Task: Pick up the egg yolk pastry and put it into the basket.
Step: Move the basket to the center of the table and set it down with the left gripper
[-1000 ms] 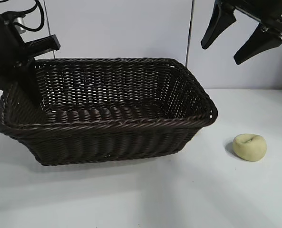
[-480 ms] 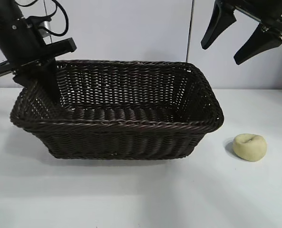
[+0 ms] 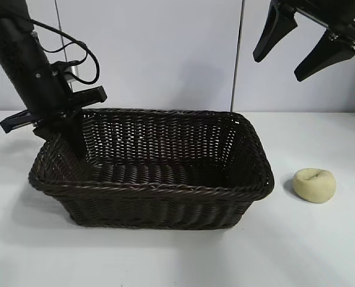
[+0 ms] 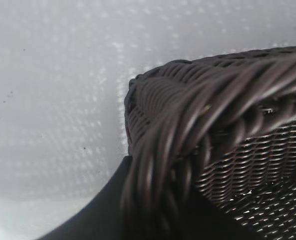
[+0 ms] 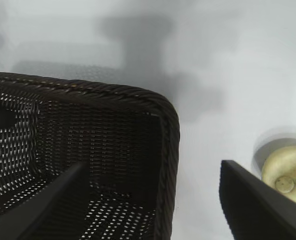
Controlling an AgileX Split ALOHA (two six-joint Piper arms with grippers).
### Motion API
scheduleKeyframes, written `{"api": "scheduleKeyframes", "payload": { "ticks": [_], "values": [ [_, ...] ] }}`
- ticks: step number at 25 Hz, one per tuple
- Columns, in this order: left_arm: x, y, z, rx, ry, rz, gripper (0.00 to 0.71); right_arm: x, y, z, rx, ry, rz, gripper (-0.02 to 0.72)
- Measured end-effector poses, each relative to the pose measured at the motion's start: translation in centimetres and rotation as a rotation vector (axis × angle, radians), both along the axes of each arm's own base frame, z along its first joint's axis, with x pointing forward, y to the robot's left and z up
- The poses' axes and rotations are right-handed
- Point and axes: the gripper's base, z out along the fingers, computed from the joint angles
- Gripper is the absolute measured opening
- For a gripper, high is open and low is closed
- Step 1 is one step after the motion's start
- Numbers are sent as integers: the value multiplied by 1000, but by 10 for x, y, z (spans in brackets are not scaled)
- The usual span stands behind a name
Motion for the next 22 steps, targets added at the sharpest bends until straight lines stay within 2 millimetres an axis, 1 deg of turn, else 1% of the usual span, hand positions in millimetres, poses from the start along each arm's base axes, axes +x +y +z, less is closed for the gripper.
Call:
{"api": "scheduleKeyframes", "payload": {
  "ticks": [4,6,7,9,11,12,14,16,18,22],
  "values": [
    [1,0,-2,-4,0,5,103,0,0,0,0,0,0,529],
    [1,-1,-4,-8,-1,9,134,0,0,0,0,0,0,529],
    [2,-1,-3,-14,-2,14,178,0,0,0,0,0,0,529],
    [2,-2,-3,-18,-8,18,307,0,0,0,0,0,0,529],
    [3,-2,-2,-16,-10,17,469,0,0,0,0,-1,0,529],
    [3,-1,-3,-11,-9,12,529,0,0,0,0,-1,0,529],
    [1,0,-3,6,7,-5,587,0,0,0,0,-1,0,529],
    [-1,1,-3,17,26,-19,613,0,0,0,0,-1,0,529],
    [-3,2,0,24,35,-29,623,0,0,0,0,-1,0,529],
    [-6,2,18,16,2,-33,628,0,0,0,0,-1,0,529]
  ]
}}
